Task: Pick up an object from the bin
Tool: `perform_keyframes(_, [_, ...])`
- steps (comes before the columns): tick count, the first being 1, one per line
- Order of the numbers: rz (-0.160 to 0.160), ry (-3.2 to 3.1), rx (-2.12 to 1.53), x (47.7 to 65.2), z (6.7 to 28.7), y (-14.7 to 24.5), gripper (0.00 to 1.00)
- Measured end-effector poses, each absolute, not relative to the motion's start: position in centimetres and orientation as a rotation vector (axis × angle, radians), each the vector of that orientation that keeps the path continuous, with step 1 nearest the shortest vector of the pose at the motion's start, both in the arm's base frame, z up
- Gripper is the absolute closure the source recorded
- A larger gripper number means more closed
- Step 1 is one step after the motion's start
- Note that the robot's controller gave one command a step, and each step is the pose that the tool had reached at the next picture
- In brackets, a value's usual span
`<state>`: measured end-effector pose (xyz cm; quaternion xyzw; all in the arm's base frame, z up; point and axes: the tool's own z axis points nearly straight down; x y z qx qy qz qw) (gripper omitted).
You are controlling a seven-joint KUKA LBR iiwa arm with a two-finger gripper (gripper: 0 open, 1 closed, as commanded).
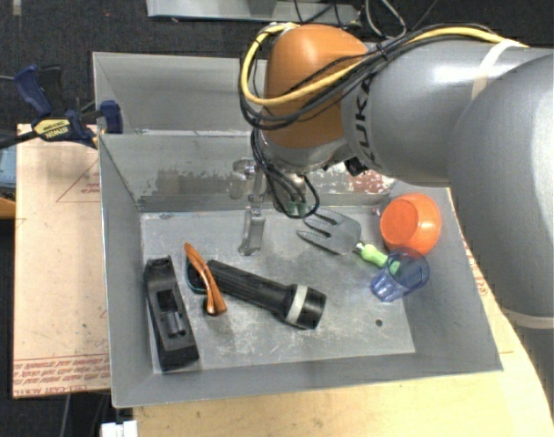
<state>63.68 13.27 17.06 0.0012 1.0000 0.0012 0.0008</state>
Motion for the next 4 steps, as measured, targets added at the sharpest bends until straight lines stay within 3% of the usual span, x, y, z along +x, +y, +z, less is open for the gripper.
perform_keyframes(1, [0.004,3.14,0.004,63.7,17.1,13.3,0.0])
perform_keyframes(2, [0.007,3.144,-0.009,62.6,11.4,16.9,0.0])
perform_keyframes(3, [0.008,3.133,-0.04,57.1,12.2,18.9,0.0])
perform_keyframes(4, [0.007,3.128,-0.017,60.3,7.4,20.2,1.0])
